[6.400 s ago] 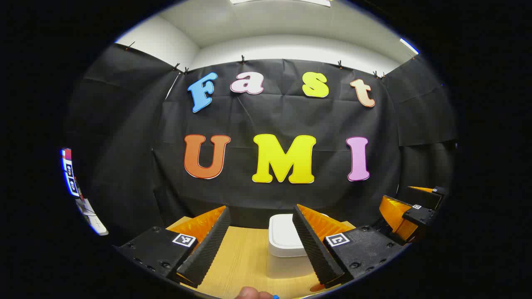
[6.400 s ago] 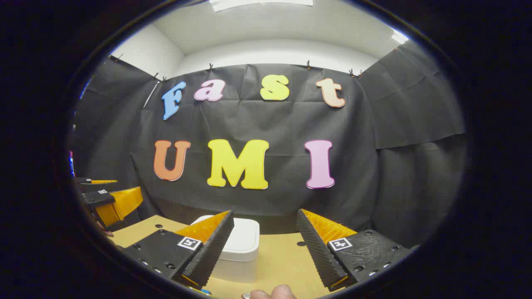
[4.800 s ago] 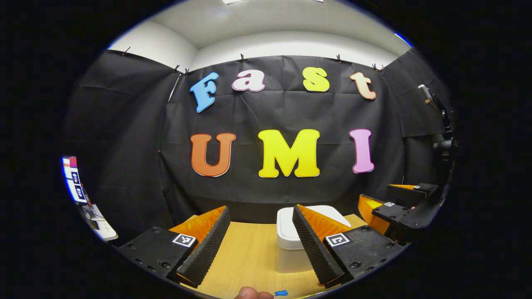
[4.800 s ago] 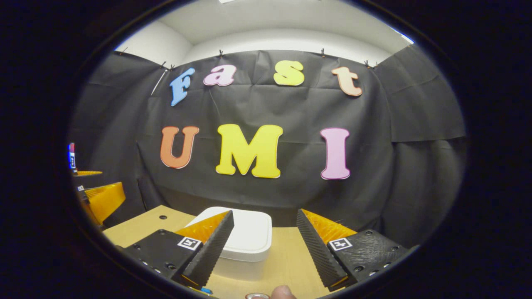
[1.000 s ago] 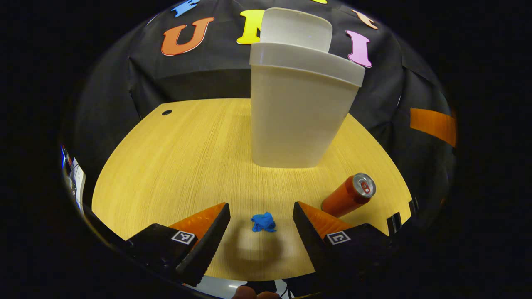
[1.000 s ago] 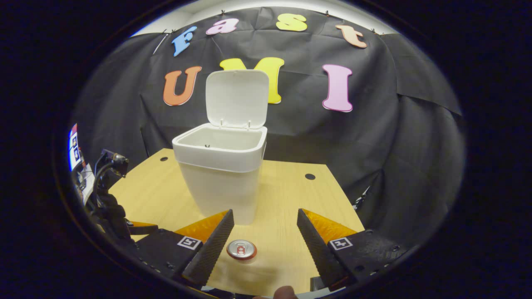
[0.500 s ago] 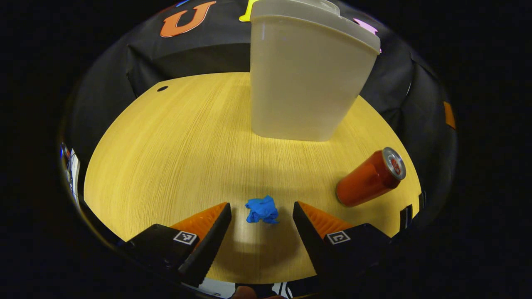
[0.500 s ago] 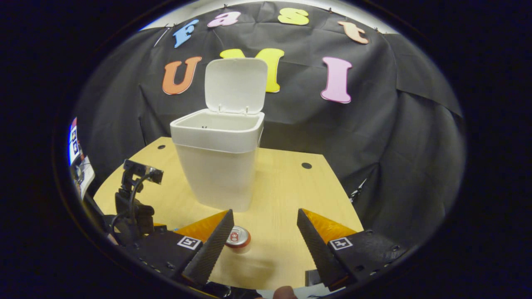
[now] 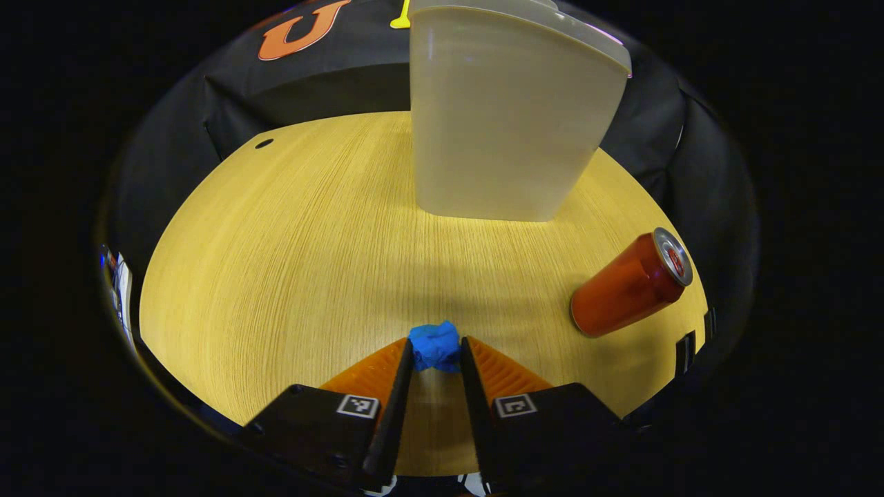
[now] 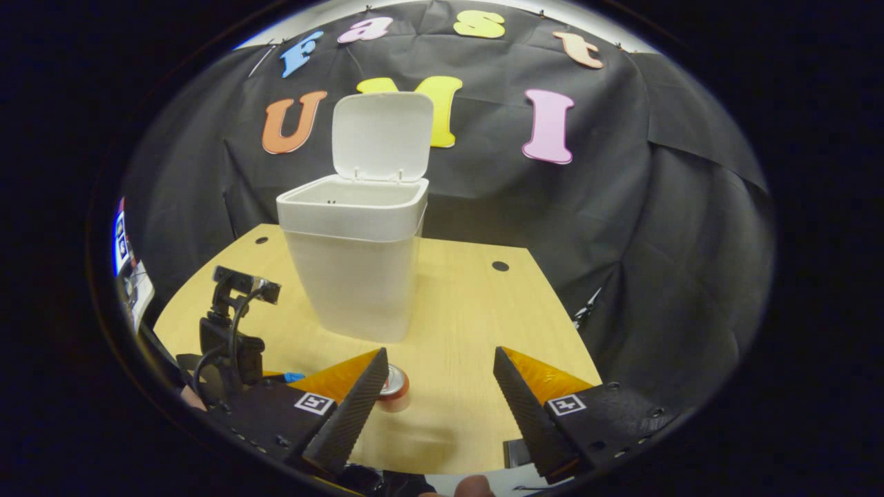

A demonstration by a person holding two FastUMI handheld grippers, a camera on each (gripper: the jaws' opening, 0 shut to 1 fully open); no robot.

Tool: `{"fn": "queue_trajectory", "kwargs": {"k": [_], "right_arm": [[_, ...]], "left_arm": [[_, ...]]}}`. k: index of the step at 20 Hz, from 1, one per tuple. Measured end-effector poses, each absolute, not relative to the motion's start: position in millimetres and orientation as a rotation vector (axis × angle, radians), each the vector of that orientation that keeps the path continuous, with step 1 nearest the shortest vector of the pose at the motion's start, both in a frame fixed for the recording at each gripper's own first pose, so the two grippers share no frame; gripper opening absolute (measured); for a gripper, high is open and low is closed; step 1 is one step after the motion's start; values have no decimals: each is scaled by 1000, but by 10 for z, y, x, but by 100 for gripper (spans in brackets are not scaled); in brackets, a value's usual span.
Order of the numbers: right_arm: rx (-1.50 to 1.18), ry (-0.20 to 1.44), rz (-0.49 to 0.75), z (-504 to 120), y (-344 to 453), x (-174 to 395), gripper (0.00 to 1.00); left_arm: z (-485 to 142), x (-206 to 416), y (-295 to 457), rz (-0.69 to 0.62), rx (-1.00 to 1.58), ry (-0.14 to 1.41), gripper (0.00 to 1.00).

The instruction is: Press the lid of the desktop garbage bin to open it, pick up the crumpled paper on the desktop and throw it into the bin, then pick up the pop can on the desktop and drop it into the bin, and finally close the garbage bin lid.

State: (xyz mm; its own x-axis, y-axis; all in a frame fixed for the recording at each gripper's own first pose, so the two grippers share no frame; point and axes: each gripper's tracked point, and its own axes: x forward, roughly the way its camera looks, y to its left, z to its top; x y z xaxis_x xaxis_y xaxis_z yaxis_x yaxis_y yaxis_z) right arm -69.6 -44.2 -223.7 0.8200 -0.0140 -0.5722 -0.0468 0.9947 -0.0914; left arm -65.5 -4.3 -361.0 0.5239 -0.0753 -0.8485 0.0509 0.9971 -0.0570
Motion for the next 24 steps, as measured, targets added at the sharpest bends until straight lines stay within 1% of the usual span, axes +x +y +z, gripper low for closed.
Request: {"fn": "queue_trajectory", "kwargs": {"k": [1, 2, 3, 4, 5, 9, 11, 12, 13, 16, 17, 18, 19, 21, 22, 23, 24], "right_arm": [[-99, 610, 14, -2233, -442, -708, 96], [-96, 610, 14, -2241, -445, -733, 96], [-95, 611, 13, -2243, -440, -747, 98], [-92, 612, 15, -2244, -423, -761, 96], [-88, 613, 20, -2242, -396, -765, 96], [-71, 633, 66, -2352, -226, -857, 96], [-66, 656, 86, -2454, -157, -902, 96], [-60, 667, 92, -2502, -119, -921, 99], [-56, 678, 98, -2548, -87, -933, 96], [-39, 725, 105, -2756, -5, -973, 96], [-32, 741, 106, -2823, 25, -987, 96], [-17, 761, 109, -2894, 44, -1015, 96], [-2, 786, 109, -2993, 69, -1037, 96], [19, 825, 107, -3186, 109, -1022, 96], [23, 836, 105, -3250, 111, -1018, 96], [23, 846, 105, -3320, 115, -1009, 98], [17, 862, 104, -3410, 110, -1015, 96]], "left_arm": [[-3542, -610, -35, -85, -21, 1017, 40], [-3469, -557, -24, -92, -14, 1014, 39], [-3373, -494, -18, -99, -14, 1008, 37], [-3255, -418, -17, -104, -15, 998, 36], [-3113, -327, -12, -108, -14, 982, 36], [-2374, 140, 5, -131, -28, 900, 35], [-1870, 458, 28, -139, -26, 828, 35], [-1604, 633, 48, -140, -19, 788, 35], [-1335, 814, 76, -139, -8, 746, 35], [-558, 1345, 154, -134, 31, 631, 35], [-310, 1515, 162, -139, 38, 595, 40], [-668, 815, 208, -149, 42, 561, 35], [-133, 1087, 132, -154, 48, 526, 35], [200, 1423, 103, -159, 56, 465, 35], [306, 1444, 101, -156, 58, 437, 35], [425, 1456, 131, -153, 55, 411, 35], [532, 1475, 161, -147, 50, 389, 35]]}}
